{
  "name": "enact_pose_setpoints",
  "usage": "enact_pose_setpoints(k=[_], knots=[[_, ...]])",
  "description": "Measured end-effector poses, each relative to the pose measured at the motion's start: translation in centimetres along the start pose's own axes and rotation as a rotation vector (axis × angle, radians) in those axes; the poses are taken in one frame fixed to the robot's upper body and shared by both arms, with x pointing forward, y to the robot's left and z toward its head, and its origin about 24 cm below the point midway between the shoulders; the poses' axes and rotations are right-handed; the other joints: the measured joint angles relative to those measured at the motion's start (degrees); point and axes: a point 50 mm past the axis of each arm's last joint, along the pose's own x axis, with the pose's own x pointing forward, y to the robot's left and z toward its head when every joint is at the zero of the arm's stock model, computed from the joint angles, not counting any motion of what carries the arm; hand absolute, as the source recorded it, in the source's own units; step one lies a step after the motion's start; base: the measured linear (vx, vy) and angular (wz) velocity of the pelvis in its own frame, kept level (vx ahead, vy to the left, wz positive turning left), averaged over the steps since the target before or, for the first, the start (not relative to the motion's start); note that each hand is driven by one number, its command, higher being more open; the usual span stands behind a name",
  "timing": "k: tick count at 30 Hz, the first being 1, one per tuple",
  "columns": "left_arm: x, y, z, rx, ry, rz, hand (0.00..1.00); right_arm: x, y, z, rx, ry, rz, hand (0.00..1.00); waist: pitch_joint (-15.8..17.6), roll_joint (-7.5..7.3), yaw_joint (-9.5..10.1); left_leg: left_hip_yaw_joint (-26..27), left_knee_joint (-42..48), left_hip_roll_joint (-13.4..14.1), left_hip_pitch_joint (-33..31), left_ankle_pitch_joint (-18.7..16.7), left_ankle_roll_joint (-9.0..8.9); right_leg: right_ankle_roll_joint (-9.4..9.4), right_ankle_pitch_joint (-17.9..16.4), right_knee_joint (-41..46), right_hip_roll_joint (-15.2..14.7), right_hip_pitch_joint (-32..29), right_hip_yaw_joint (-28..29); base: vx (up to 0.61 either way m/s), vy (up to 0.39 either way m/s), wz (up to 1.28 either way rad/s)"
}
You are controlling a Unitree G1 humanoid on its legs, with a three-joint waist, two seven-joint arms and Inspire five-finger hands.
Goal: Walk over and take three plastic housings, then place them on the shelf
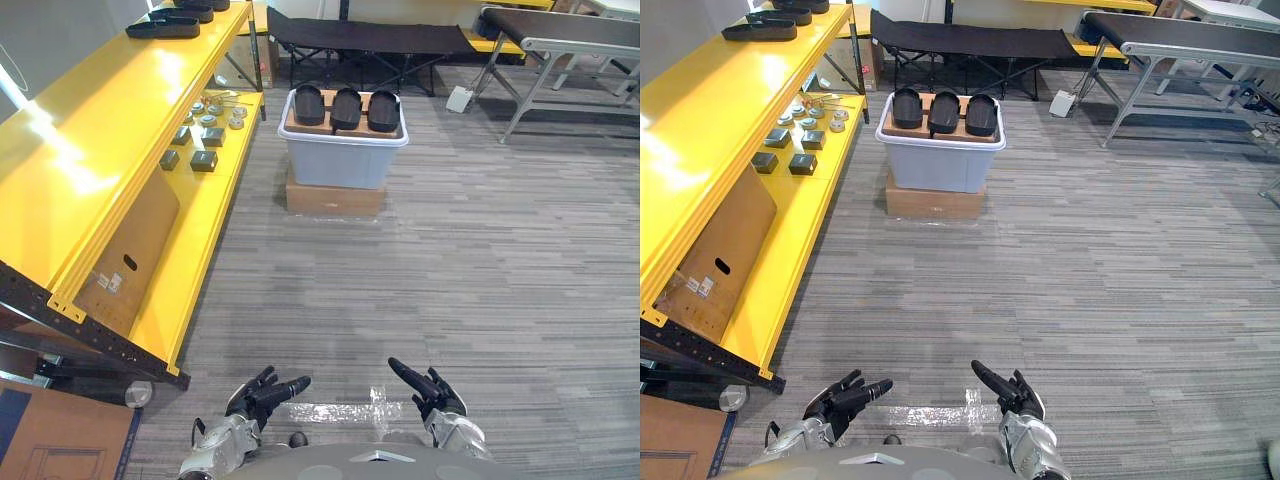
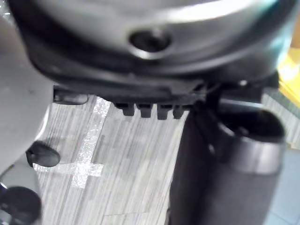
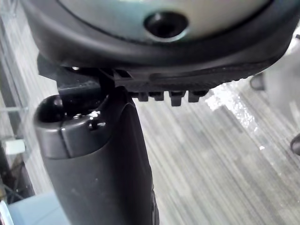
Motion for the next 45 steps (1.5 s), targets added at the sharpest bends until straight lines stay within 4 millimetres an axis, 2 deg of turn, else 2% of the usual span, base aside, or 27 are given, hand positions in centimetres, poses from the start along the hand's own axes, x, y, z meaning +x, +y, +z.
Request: enact_pose_setpoints(k=[1,3,6,7,10,12,13,15,16,17,19,21,22,23,25,27,29,31,33,35,36,37,39,40,42,44,45], knots=[[-0.1,0.4,0.4,0.014,-0.008,0.009,1.00,0.0,-0.1,0.3,0.032,-0.034,-0.004,1.00,1.1,-0.15,-0.06,-0.3,1.1,0.0,0.1,-0.4,0.71,-0.87,-1.1,4.4,-1.0,-2.7,0.1,0.02,0.047,0.02],[-0.3,1.0,0.2,0.066,0.011,0.023,1.00,-0.2,-0.5,0.1,0.051,-0.037,-0.020,1.00,1.5,-0.28,-0.17,-0.7,3.2,1.7,-0.1,-1.6,0.55,-0.22,-2.5,1.5,0.8,-2.7,0.1,0.08,0.026,0.05],[-0.3,1.0,0.3,0.100,0.025,0.022,1.00,-0.6,-0.8,-1.2,0.068,-0.005,-0.029,1.00,1.8,-0.06,-0.49,-1.6,3.9,4.1,-0.1,-2.5,-0.63,0.83,-1.6,-13.1,6.0,-2.7,0.9,0.14,-0.027,0.05],[-0.1,0.8,0.6,0.104,0.026,0.015,1.00,-0.8,-0.8,-1.8,0.073,0.011,-0.035,1.00,2.0,-0.43,-0.96,-1.9,3.9,4.3,0.3,-2.9,-1.34,2.64,0.0,-19.4,7.0,-2.8,1.3,0.19,-0.073,0.13],[0.0,0.6,0.7,0.106,0.032,0.005,1.00,-1.0,-1.2,-2.2,0.079,0.024,-0.053,1.00,2.2,-1.19,-1.71,-1.9,5.4,4.2,2.8,-5.4,-3.86,2.21,4.9,-26.7,7.2,-3.0,2.0,0.24,-0.106,0.05],[0.1,0.5,0.8,0.052,0.030,0.006,1.00,-1.2,-1.7,-2.5,0.077,0.034,-0.064,1.00,2.1,-1.69,-1.48,-2.4,10.8,4.8,3.0,-10.5,-5.87,-0.04,4.5,-25.0,6.7,-2.7,3.8,0.35,-0.232,0.19],[0.1,0.5,0.7,0.013,0.030,0.015,1.00,-1.2,-1.9,-2.6,0.074,0.040,-0.070,1.00,2.1,-1.56,-1.34,-2.6,14.1,5.6,2.8,-13.3,-6.86,-2.70,2.7,-22.5,6.6,-2.4,3.7,0.47,-0.354,0.16],[-0.2,1.4,-0.7,-0.128,0.057,0.127,1.00,-1.0,-2.5,-2.1,0.036,0.056,-0.083,1.00,0.6,0.21,-0.61,-2.5,26.1,10.4,0.6,-18.5,-9.32,-5.04,2.9,-19.4,9.1,-0.8,2.2,0.46,-0.344,0.09],[-0.1,1.6,-0.5,-0.167,0.036,0.163,1.00,-1.0,-2.8,-2.2,0.029,0.066,-0.095,1.00,0.6,0.87,-0.61,-1.5,33.1,12.7,-2.5,-18.4,-9.48,-5.73,3.2,-19.6,10.1,-0.3,1.7,0.41,-0.301,0.22],[0.0,1.6,0.0,-0.227,-0.010,0.215,1.00,-0.8,-3.0,-1.9,-0.008,0.074,-0.096,1.00,0.6,2.79,-0.31,0.6,46.1,17.7,-8.5,-16.0,-9.68,-6.45,2.8,-22.0,12.5,2.1,0.6,0.33,-0.235,0.21],[0.1,1.6,0.3,-0.305,-0.059,0.263,1.00,-0.6,-3.5,-1.0,-0.039,0.071,-0.109,1.00,2.4,4.91,0.12,2.0,56.2,21.5,-12.4,-16.1,-9.97,-7.26,2.7,-25.8,15.0,8.7,-0.6,0.46,-0.227,0.30],[0.0,1.6,-0.1,-0.365,-0.076,0.307,1.00,-0.7,-4.0,-1.3,-0.067,0.104,-0.129,1.00,3.3,4.37,0.73,2.0,52.4,19.2,-13.7,-16.4,-10.49,-7.22,2.2,-28.5,14.6,14.7,-1.5,0.43,-0.156,0.19],[0.0,1.5,-0.2,-0.376,-0.081,0.313,1.00,-0.5,-3.7,-1.1,-0.074,0.098,-0.123,1.00,3.3,3.95,2.10,1.9,44.4,15.5,-15.2,-16.3,-10.46,-7.01,2.1,-30.7,13.6,16.7,-1.0,0.38,-0.075,-0.18],[-0.1,1.5,-0.6,-0.380,-0.076,0.327,1.00,-0.2,-3.2,-0.6,-0.077,0.083,-0.111,1.00,3.4,3.93,2.73,1.3,32.7,11.4,-17.3,-13.8,-10.37,-6.48,1.9,-32.0,12.8,17.2,-0.5,0.35,-0.040,-0.28],[-0.6,1.9,-1.9,-0.395,-0.042,0.369,1.00,0.1,-2.7,0.0,-0.080,0.067,-0.110,1.00,3.8,4.84,4.10,-0.5,15.5,8.3,-18.7,-5.6,-10.54,-5.45,1.2,-33.4,12.9,18.4,0.6,0.37,0.060,-0.24],[-1.4,2.6,-3.7,-0.471,-0.007,0.435,1.00,0.1,-2.6,-0.1,-0.079,0.069,-0.123,1.00,4.5,5.99,5.16,-1.6,10.5,8.1,-20.4,-1.3,-10.90,-4.04,-0.3,-34.7,13.9,21.9,0.6,0.37,0.133,-0.04],[-2.8,3.4,-6.5,-0.492,0.075,0.512,1.00,-0.2,-3.2,-0.7,-0.080,0.085,-0.140,1.00,5.0,5.90,5.38,-0.5,11.3,8.2,-19.7,4.5,-7.89,-1.75,-4.2,-34.4,13.3,26.4,0.7,0.47,0.240,0.10],[-3.9,4.4,-7.7,-0.471,0.114,0.543,1.00,-0.3,-3.0,-1.0,-0.070,0.093,-0.133,1.00,4.8,2.85,5.38,2.5,15.4,5.5,-19.6,6.9,-2.54,0.58,-9.7,-30.5,9.0,27.2,0.4,0.44,0.233,0.14],[-4.2,5.5,-7.3,-0.399,0.119,0.546,1.00,-0.4,-2.8,-1.7,-0.054,0.114,-0.123,1.00,3.6,-1.37,6.28,4.3,16.1,1.3,-19.6,3.3,1.30,2.34,-11.3,-25.6,3.6,25.5,0.7,0.49,0.205,-0.04],[-3.8,5.7,-6.3,-0.309,0.110,0.524,1.00,-0.1,-2.6,-1.0,-0.031,0.089,-0.108,1.00,3.4,-1.37,4.92,4.4,14.8,-0.5,-17.7,1.8,2.20,3.30,-9.8,-7.8,-0.8,18.3,2.5,0.49,0.210,0.05],[-3.5,5.7,-5.5,-0.243,0.093,0.499,1.00,-0.1,-2.3,-1.2,0.002,0.087,-0.108,1.00,3.6,-1.30,4.44,4.4,13.0,-1.5,-14.3,0.7,2.73,2.13,-4.2,6.5,-4.0,12.6,4.2,0.44,0.233,0.01],[-3.0,5.4,-4.5,-0.196,0.076,0.464,1.00,-0.2,-2.3,-1.2,0.028,0.069,-0.114,1.00,3.7,-1.26,4.14,4.4,11.3,-2.2,-10.0,-0.6,2.47,1.89,-4.2,15.7,-6.6,8.8,4.1,0.44,0.220,-0.05],[-2.5,5.2,-3.4,-0.120,0.054,0.420,1.00,-0.1,-2.4,-0.7,0.031,0.043,-0.097,1.00,3.7,-0.35,3.15,4.8,8.0,-2.3,-3.9,-1.6,2.33,0.93,-5.6,19.2,-7.4,5.7,2.5,0.42,0.196,-0.18],[-2.1,5.1,-2.5,-0.095,0.032,0.394,1.00,-0.1,-2.1,-0.5,0.030,0.030,-0.087,1.00,3.5,-0.28,2.83,5.0,6.3,-2.3,-1.5,-1.6,2.42,1.35,-6.7,17.5,-7.3,4.7,0.8,0.46,0.170,-0.18],[-0.7,3.8,0.5,-0.108,-0.052,0.322,1.00,0.1,-1.6,-0.2,-0.012,0.025,-0.073,1.00,3.1,0.21,2.26,5.3,4.7,-1.4,0.3,-1.8,2.21,1.60,-7.8,2.3,-4.2,1.8,-2.3,0.37,0.066,0.00],[0.8,2.0,4.1,-0.108,-0.142,0.227,1.00,0.5,-0.6,0.2,-0.031,0.025,-0.058,1.00,3.5,0.94,1.55,4.2,4.8,0.0,-0.2,-2.0,1.91,2.64,-3.6,-17.8,1.1,0.0,-0.8,0.27,-0.013,0.11],[1.1,1.5,4.8,-0.099,-0.155,0.204,1.00,0.5,-0.4,0.1,-0.030,0.027,-0.059,1.00,3.5,1.03,1.38,3.8,4.8,0.1,-0.1,-2.1,1.59,2.69,-1.1,-22.0,2.1,-0.4,0.2,0.38,-0.047,0.23]])
